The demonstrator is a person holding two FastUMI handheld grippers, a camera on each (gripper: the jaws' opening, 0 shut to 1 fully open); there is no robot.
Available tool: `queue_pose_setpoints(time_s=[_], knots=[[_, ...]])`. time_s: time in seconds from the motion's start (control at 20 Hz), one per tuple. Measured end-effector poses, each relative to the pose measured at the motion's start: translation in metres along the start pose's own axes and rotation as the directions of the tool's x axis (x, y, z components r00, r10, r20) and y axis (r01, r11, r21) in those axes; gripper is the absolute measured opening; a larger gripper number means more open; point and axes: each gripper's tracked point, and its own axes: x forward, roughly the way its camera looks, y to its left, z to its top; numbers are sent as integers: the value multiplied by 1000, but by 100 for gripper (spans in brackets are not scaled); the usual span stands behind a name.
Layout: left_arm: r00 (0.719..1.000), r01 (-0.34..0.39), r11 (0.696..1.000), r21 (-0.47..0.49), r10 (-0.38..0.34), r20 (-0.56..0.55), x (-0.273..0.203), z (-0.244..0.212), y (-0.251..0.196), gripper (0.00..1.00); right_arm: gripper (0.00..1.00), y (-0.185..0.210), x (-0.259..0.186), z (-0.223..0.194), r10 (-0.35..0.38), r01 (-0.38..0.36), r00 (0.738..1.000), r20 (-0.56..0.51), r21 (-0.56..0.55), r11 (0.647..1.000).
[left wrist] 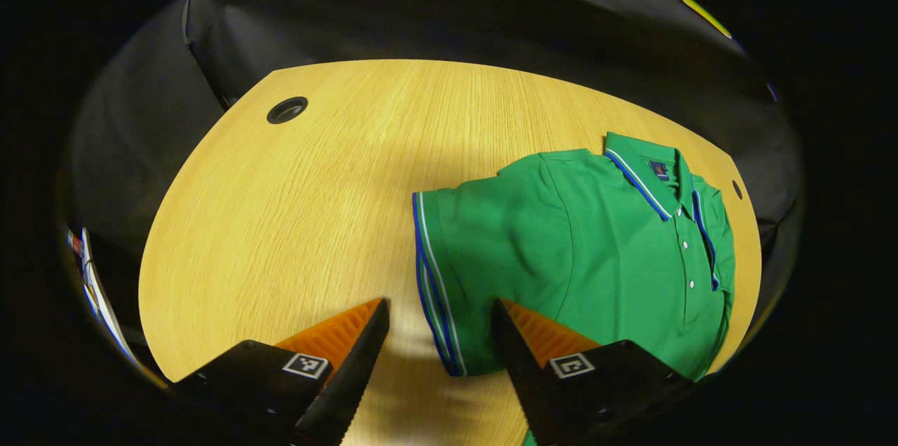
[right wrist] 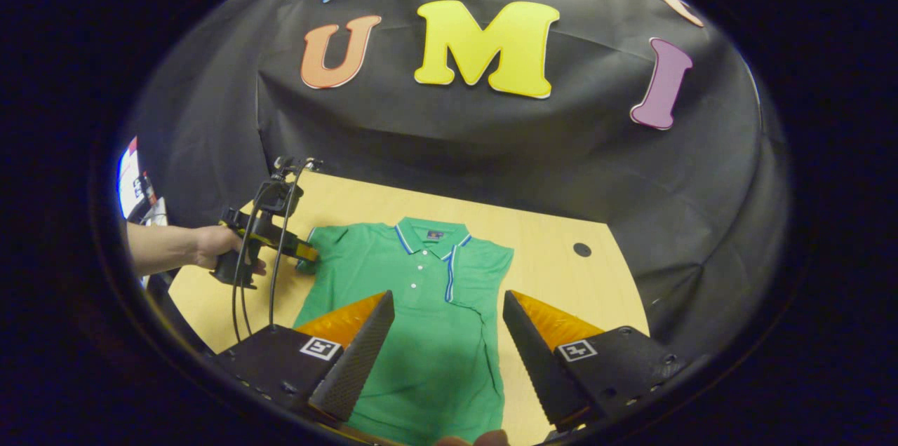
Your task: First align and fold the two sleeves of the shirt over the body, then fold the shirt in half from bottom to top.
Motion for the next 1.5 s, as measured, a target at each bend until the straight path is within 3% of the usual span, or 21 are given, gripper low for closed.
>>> queue_pose_setpoints(time_s=[0.05,0.15,0.2,0.3,0.4,0.75,0.9,1.05,1.1,1.15,1.2,1.25,1.35,1.5], knots=[[1000,8,1000,13,-8,-5,4,-1,-3,97,96,0,1,-3,0,0,1000,-3,6,1000],[1000,7,1000,5,-7,-6,5,0,-9,72,96,-2,3,-4,-2,2,1000,-2,15,1000],[1000,15,1000,5,-15,-6,4,1,-14,49,96,-1,4,-3,3,-3,1000,3,22,1000],[1000,17,1000,4,-17,2,6,3,-17,19,96,-5,3,0,0,0,1000,17,26,1000],[1000,22,1000,-2,-22,17,3,8,-16,7,96,-11,-1,4,-5,3,999,36,32,999],[985,47,998,29,-51,163,-48,51,-51,6,96,-34,-8,8,-22,17,997,77,70,997],[972,92,993,73,-105,211,-67,68,-101,5,96,-41,-15,6,-25,18,996,84,82,996],[961,154,981,122,-177,214,-79,74,-157,7,96,-47,-24,-1,-25,17,996,90,82,996],[958,168,978,122,-191,213,-84,73,-168,19,96,-50,-26,-1,-27,19,995,95,83,996],[954,165,979,117,-189,232,-94,74,-172,19,96,-55,-29,0,-34,25,994,102,84,996],[949,160,981,113,-184,258,-100,78,-175,51,96,-59,-33,0,-39,29,993,110,87,996],[941,163,981,110,-188,283,-108,79,-178,54,96,-62,-35,0,-42,31,992,116,92,995],[928,154,983,101,-179,326,-130,81,-175,100,96,-64,-37,-2,-38,26,992,123,97,995],[904,153,985,76,-171,393,-166,78,-165,100,96,-62,-41,0,-23,10,990,137,94,995]])
